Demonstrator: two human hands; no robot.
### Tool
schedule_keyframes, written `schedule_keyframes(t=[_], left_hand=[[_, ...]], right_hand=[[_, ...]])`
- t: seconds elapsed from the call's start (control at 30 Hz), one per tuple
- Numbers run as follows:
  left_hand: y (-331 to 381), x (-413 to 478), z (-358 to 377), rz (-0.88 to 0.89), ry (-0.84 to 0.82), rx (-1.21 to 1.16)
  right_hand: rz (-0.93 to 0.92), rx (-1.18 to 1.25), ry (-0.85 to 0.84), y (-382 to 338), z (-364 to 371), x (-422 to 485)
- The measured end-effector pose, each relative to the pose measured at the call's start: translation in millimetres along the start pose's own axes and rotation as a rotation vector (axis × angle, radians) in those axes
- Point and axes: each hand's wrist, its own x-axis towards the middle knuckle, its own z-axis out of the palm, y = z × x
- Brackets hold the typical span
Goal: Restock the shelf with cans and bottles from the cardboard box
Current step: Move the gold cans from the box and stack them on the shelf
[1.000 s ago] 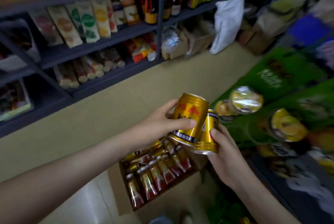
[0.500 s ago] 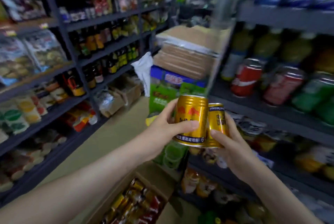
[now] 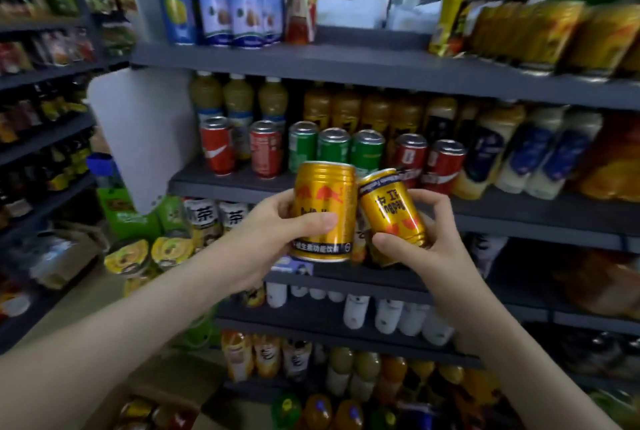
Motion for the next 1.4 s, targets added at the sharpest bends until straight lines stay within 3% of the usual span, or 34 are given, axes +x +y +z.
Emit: schedule_keyframes(t=[0.2, 0.3, 0.4, 0.63, 0.8, 0.97, 1.13, 1.4], left_hand=[[39, 22, 42, 0.075, -0.044, 0.053], [65, 37, 63, 0.111, -0.078, 0.104], [100, 58, 79, 0.222, -0.099, 0.165], [187, 124, 80, 0.484, -0.085, 0.158], [216, 178, 86, 0.559, -0.071, 0.233], [212, 241, 106, 0.492, -0.024, 0.202], [204, 306, 130, 0.412, 0.073, 0.2], [214, 393, 181, 0.442, 0.14, 0.312]], right_hand=[[-0.151, -0.074, 0.047, -38, -59, -8], [-0.234, -0.141, 0.149, -57, -78, -4], [-0.323, -0.171, 0.248, -84, -101, 12], [-0.509, -0.2, 0.236, -172, -151, 85], [-0.509, -0.187, 0.361, -212, -191, 149], [-0.396, -0.306, 0.495, -233, -239, 209], [-0.339, -0.511, 0.457, -236, -284, 264], [-0.315, -0.868, 0.158, -246, -344, 331]])
